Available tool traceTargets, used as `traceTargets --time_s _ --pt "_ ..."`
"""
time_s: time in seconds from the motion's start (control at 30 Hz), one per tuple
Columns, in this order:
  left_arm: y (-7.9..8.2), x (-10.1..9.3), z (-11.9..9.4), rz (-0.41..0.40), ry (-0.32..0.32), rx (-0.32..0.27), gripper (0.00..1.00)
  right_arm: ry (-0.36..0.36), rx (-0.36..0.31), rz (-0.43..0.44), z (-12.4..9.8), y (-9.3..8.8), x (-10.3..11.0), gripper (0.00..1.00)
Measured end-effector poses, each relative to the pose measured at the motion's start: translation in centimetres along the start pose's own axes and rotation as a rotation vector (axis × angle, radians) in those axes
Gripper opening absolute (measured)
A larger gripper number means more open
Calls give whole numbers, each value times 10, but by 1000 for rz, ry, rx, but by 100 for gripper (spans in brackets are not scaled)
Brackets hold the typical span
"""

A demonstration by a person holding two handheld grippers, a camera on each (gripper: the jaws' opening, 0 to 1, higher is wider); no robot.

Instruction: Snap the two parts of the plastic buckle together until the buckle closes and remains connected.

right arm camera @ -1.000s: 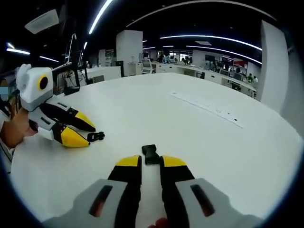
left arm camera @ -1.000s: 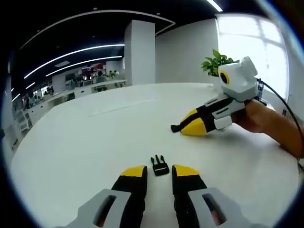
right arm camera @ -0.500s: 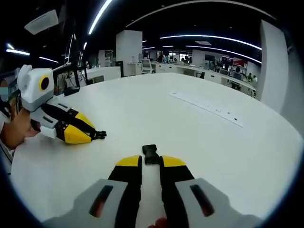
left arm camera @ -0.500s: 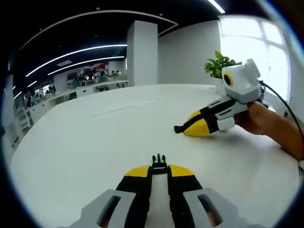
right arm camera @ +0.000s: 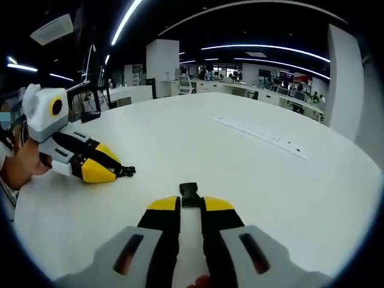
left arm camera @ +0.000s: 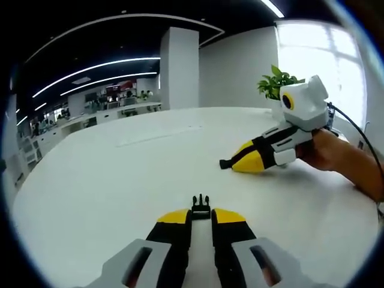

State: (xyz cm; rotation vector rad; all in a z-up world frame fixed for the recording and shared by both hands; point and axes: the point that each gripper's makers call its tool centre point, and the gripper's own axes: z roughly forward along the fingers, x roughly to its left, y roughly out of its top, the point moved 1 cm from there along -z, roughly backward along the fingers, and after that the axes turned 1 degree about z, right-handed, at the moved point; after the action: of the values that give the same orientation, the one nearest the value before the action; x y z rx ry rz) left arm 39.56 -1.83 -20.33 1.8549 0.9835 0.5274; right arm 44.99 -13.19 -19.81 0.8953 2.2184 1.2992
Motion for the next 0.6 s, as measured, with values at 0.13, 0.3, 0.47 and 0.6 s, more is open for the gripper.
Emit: traceTargets --time_s 0.13,0.3,0.47,0.6 --pt "0 -1 1 -1 0 -2 13 0 -2 1 0 -1 1 14" --pt "0 0 1 -6 6 -4 12 -1 -2 3 -1 -2 3 14" --pt "0 0 1 8 10 -5 12 1 -4 3 -1 -2 5 13" --pt "0 0 1 5 6 -7 12 2 -5 4 -2 -2 6 13"
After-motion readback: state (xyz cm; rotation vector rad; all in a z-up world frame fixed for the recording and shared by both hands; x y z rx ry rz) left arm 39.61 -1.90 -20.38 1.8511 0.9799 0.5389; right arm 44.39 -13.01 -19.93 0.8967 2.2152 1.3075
